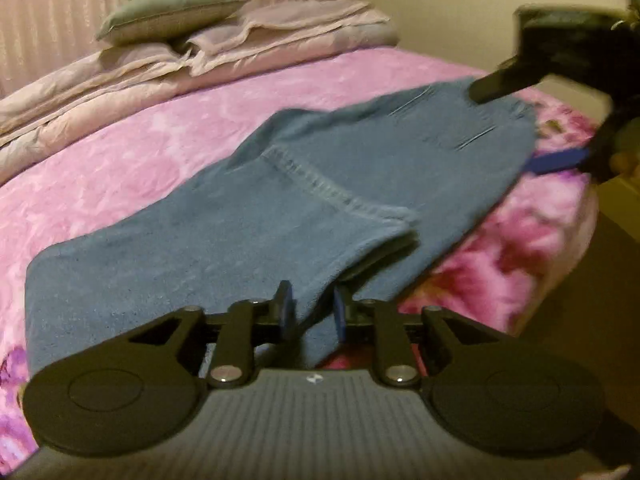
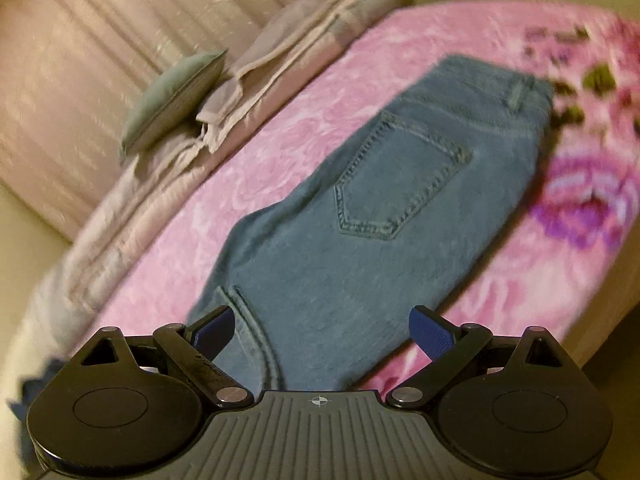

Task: Fold clothes
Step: 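Fold the hem end onto the waistband with the left tool while the right tool grasps the hem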

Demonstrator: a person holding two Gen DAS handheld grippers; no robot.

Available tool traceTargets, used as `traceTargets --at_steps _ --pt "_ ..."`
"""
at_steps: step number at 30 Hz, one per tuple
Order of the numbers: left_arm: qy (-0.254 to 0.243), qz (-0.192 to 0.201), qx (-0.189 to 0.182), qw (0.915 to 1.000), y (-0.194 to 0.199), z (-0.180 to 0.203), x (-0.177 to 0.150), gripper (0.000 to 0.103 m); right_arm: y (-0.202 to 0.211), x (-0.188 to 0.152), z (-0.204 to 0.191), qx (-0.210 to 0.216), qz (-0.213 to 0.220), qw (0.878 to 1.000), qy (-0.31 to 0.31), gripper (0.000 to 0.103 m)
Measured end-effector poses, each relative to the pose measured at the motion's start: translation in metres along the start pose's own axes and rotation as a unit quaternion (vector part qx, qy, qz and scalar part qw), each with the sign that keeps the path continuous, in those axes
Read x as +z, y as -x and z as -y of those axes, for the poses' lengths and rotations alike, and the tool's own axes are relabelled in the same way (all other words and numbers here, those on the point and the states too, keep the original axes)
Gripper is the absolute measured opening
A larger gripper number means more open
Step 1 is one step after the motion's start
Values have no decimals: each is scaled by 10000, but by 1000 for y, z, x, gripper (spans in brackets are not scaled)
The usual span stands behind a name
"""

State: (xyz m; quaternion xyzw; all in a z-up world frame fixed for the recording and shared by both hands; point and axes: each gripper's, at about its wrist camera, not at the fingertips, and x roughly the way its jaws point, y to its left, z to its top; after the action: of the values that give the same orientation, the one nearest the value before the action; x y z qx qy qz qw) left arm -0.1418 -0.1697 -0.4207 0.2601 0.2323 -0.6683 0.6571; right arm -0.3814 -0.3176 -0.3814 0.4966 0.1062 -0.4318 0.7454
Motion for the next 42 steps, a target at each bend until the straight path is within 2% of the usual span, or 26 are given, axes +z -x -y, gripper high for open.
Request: traceTargets --at_steps 3,5,6,8,12,20,22,23,26,29,33,35,38,42 --pt "544 197 -359 9977 36 -24 3 23 -7 -6 9 682 -310 9960 -492 96" --pt "878 258 -310 9953 53 -46 1 22 -16 -13 11 1107 -604 9886 -825 74" --pt "1041 243 -203 9941 60 -57 0 21 -23 -17 12 1242 -791 9835 -1052 59" --pt "1293 220 -11 9914 69 -74 -6 21 -38 -27 13 1401 -1121 9729 -1459 58" --pt "1796 178 236 9833 83 -102 -18 20 -55 -42 8 1171 -1355 9720 -1522 58" --pt "2196 53 272 9752 77 -127 -42 20 -80 -48 12 962 -1246 9738 -1642 39" --pt "2253 15 272 9739 72 -130 -47 20 -88 -50 10 849 -1238 9770 -1512 10" --pt "2263 15 275 9737 71 -131 -48 20 -87 -52 7 777 -1185 9806 -1356 6" --pt "2312 17 225 9726 70 -133 -50 16 -70 -56 -19 791 -644 9945 -254 4" --pt "2249 8 193 9742 68 -132 -48 16 -50 -54 -35 710 -101 9963 467 4" --pt "2186 -58 225 9755 60 -130 -46 16 -64 -64 -4 370 -458 9982 -107 4" --pt "2178 -70 220 9757 59 -130 -45 16 -57 -67 -6 407 -271 9987 -110 4" --pt "2162 -95 204 9761 56 -131 -45 15 -51 -69 -19 319 -33 9990 310 4" --pt "2142 -144 201 9765 50 -133 -46 11 -54 -76 -7 11 -24 10000 12 4"
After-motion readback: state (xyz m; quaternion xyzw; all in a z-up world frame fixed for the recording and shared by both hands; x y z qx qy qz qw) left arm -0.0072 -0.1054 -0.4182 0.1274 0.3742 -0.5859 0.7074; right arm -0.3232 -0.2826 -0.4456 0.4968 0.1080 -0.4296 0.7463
